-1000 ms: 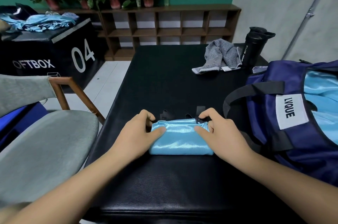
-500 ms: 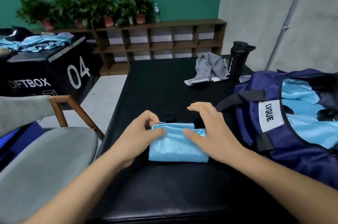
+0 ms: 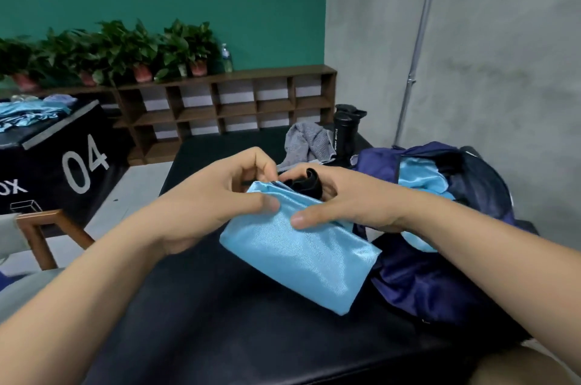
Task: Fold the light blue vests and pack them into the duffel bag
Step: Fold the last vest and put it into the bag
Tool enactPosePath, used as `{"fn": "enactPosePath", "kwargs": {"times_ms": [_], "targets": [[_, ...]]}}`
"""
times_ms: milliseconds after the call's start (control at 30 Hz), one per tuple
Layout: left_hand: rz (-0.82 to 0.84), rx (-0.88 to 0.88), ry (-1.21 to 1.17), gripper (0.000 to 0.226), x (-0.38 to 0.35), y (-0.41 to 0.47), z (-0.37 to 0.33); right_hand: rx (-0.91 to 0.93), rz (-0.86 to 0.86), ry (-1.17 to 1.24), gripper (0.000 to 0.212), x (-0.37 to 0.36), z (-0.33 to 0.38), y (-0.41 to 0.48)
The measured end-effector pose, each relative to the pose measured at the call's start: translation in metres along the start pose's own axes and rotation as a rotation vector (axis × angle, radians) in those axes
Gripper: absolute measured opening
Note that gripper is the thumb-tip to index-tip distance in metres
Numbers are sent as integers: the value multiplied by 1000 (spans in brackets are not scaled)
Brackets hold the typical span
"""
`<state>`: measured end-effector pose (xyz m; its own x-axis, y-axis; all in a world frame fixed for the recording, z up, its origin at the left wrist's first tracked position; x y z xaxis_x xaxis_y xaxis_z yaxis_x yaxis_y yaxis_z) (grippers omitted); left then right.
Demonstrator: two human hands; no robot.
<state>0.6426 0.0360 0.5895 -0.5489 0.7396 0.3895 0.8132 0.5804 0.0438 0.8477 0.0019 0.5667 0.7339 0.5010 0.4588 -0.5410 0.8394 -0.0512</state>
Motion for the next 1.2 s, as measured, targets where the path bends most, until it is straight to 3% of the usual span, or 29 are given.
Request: {"fn": "enactPosePath", "kwargs": {"times_ms": [267,367,500,633,733,833,967,1033,1133,1200], "targets": [[-185,-129,-50,24,-41,103,-15,-132,-247,-143,63,106,-15,-72],[-274,-91,62,21,-67,151,-1,-220,-318,-227,47,147,-22,-103],[-167,-2,409,24,-109,205,13,-363,-408,-378,27,195,-33,-137],[-31,97,712,42,-133,243,26,-456,-436,-460,23,221,-50,-148],[24,203,828,51,-142,257,39,-494,-416,-555,23,227,-60,-143],[7,249,905,46,-139,260,46,-534,-360,-642,29,225,-62,-130],[-91,220,821,35,-115,250,40,-627,-205,-782,44,216,-66,-109],[-174,195,744,29,-102,239,37,-624,-155,-821,34,212,-68,-98],[-290,180,619,22,-88,221,33,-607,-101,-730,24,209,-78,-82],[-349,185,567,18,-84,212,31,-584,-68,-512,27,206,-90,-73]]}}
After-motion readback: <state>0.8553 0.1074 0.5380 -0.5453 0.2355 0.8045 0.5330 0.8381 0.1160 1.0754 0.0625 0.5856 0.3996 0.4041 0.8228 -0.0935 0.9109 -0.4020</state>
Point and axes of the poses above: each hand's wrist, its own y-axis towards the middle knuckle, its own x-axis out of the back of the hand, z = x × y, the point moved 4 cm from there along y, towards the middle knuckle, and after that the axes turned 10 degrees about z, right-handed, at the moved point
